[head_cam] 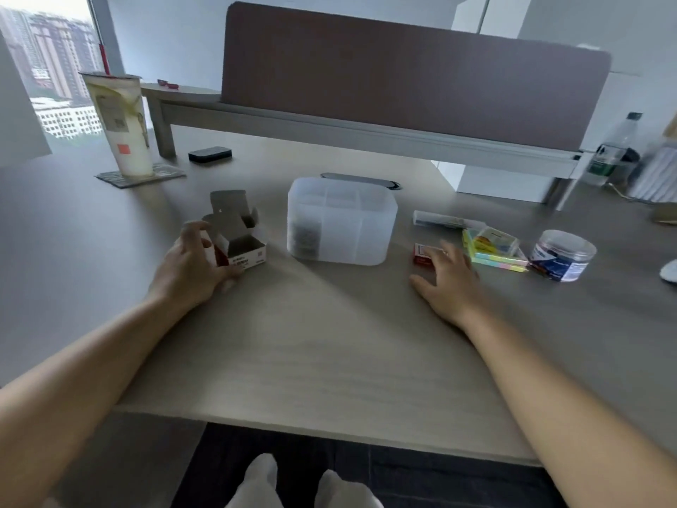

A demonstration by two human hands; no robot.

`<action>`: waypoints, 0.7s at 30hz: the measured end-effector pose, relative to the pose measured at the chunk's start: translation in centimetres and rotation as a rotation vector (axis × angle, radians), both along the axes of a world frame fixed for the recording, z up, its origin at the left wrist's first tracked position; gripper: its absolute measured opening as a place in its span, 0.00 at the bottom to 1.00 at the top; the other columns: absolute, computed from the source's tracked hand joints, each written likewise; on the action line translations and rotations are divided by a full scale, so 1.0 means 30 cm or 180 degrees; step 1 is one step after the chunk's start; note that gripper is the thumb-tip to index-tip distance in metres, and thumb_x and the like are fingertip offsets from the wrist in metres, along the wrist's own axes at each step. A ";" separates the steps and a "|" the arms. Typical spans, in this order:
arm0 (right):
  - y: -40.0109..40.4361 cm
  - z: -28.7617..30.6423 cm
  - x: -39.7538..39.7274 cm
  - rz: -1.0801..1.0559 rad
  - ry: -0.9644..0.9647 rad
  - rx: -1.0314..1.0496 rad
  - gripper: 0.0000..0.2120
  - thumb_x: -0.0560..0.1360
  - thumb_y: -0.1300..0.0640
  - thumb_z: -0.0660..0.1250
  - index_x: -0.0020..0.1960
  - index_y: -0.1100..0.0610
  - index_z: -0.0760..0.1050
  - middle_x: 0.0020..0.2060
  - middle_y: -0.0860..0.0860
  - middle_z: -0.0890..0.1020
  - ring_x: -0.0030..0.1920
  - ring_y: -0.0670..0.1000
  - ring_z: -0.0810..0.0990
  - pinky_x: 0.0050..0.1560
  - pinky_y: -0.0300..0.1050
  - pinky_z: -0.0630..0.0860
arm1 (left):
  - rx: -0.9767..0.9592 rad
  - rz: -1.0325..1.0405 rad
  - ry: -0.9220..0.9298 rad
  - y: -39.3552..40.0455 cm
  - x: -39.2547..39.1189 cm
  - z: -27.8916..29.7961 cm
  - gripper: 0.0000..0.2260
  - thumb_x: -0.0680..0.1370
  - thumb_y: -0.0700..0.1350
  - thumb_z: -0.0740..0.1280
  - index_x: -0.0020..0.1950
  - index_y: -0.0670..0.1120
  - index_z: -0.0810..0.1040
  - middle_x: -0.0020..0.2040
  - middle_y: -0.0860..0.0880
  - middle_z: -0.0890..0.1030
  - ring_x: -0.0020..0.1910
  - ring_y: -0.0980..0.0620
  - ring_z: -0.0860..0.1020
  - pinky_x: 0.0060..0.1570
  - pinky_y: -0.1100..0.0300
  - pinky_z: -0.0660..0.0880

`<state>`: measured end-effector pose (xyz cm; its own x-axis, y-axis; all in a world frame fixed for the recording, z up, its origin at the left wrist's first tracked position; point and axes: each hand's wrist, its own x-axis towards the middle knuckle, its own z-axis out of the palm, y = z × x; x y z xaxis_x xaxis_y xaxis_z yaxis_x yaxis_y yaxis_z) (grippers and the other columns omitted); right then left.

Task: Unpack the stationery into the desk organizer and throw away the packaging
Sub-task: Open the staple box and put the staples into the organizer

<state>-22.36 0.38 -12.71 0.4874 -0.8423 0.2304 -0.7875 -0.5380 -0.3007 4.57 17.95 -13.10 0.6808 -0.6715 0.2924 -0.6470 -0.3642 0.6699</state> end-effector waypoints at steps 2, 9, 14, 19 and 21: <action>-0.038 -0.008 -0.006 -0.0181 0.0186 0.0115 0.30 0.75 0.46 0.58 0.72 0.56 0.55 0.74 0.56 0.53 0.74 0.56 0.49 0.73 0.51 0.50 | -0.0014 -0.0016 -0.0021 0.009 -0.012 0.000 0.39 0.65 0.43 0.75 0.68 0.41 0.56 0.63 0.34 0.70 0.59 0.35 0.71 0.59 0.43 0.71; -0.027 0.003 -0.015 -0.0178 -0.0104 -0.0217 0.18 0.73 0.51 0.64 0.58 0.59 0.72 0.60 0.60 0.70 0.64 0.60 0.65 0.63 0.51 0.64 | 0.0182 -0.0136 -0.0097 0.053 -0.031 0.006 0.42 0.63 0.46 0.76 0.71 0.41 0.58 0.70 0.37 0.63 0.69 0.39 0.62 0.68 0.46 0.62; 0.008 0.016 -0.025 0.0165 -0.0584 0.0185 0.10 0.71 0.59 0.68 0.50 0.61 0.72 0.54 0.61 0.76 0.53 0.58 0.73 0.48 0.43 0.66 | -0.0117 -0.0381 -0.0408 0.090 -0.100 0.031 0.33 0.66 0.46 0.74 0.67 0.43 0.65 0.69 0.41 0.65 0.67 0.44 0.63 0.64 0.53 0.63; 0.127 0.047 0.015 0.0922 -0.1389 0.0631 0.14 0.67 0.62 0.71 0.49 0.55 0.70 0.46 0.49 0.75 0.48 0.48 0.72 0.42 0.26 0.68 | -0.0427 -0.1200 -0.0143 0.049 -0.208 0.047 0.25 0.65 0.42 0.74 0.60 0.44 0.72 0.55 0.49 0.72 0.54 0.52 0.72 0.54 0.62 0.68; 0.165 0.064 0.049 0.1149 -0.1559 0.0801 0.15 0.67 0.63 0.71 0.48 0.55 0.69 0.44 0.47 0.74 0.47 0.47 0.72 0.45 0.27 0.69 | -0.0282 -0.1475 0.0113 0.013 -0.242 0.051 0.26 0.66 0.45 0.74 0.62 0.48 0.70 0.55 0.53 0.71 0.55 0.55 0.71 0.57 0.61 0.70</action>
